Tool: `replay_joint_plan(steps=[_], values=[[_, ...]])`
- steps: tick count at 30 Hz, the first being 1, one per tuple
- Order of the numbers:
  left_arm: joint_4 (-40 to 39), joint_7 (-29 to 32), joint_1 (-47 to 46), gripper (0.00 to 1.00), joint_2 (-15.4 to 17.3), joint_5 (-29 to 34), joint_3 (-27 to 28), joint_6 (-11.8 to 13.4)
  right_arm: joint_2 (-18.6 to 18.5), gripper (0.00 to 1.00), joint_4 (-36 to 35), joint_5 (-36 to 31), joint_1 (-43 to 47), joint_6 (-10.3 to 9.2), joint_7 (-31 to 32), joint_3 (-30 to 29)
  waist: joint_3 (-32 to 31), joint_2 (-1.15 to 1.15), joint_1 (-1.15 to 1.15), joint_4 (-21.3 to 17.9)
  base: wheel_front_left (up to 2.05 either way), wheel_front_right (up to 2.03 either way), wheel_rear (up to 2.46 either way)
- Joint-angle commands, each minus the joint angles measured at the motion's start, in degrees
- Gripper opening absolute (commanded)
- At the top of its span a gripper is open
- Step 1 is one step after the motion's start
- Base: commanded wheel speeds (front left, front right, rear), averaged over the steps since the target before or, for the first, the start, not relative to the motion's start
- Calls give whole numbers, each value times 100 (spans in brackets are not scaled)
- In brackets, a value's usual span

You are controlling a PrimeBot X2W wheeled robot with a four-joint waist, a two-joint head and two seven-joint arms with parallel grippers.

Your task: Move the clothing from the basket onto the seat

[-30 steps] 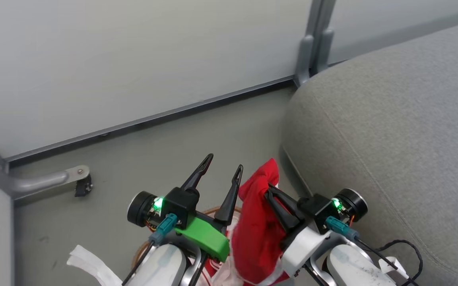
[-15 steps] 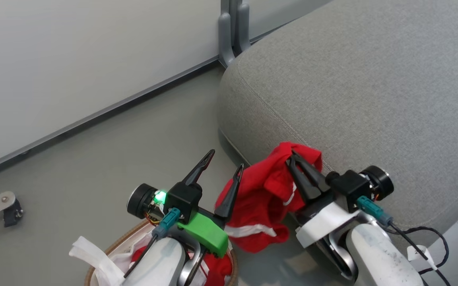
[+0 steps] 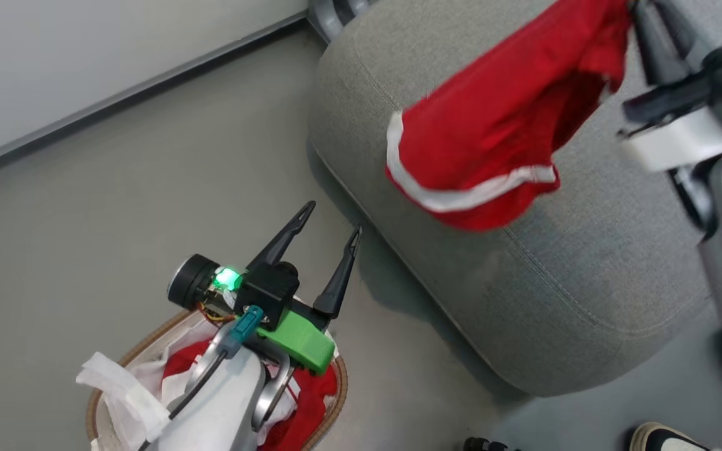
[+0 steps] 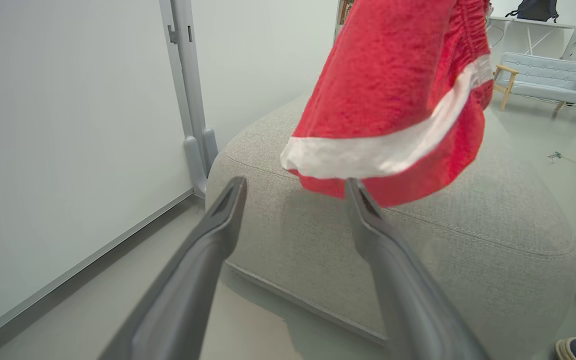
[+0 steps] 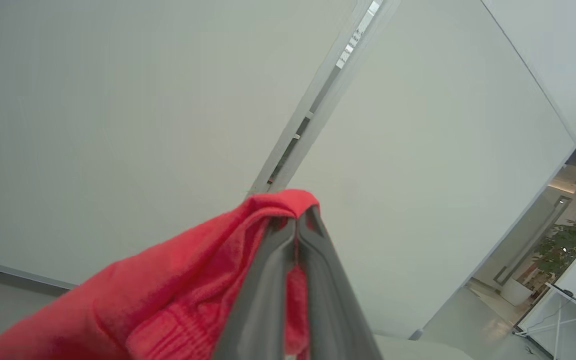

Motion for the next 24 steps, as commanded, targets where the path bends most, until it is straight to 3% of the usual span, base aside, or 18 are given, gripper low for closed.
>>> replay_joint_plan(steps=[1,6,12,24], values=[[-85,-3,-112,100,128,86,34,-14,-140,0,117,-65,-285,-6,-28,-99,500,-1,0,-45,0,0,0],[-366,-4,-208,100,323,185,28,-23,-719,0,588,-330,-1183,-7,-27,-561,1042,-1,0,91,0,0,0],[-589,-4,-488,100,484,158,-208,-28,-1081,0,1217,-672,-1780,-6,-20,-1227,1629,-1,0,410,0,0,0],[-719,-4,-781,100,617,54,-359,-27,-482,0,2121,-927,-1408,-7,-20,-2265,2338,-1,0,926,0,0,0]])
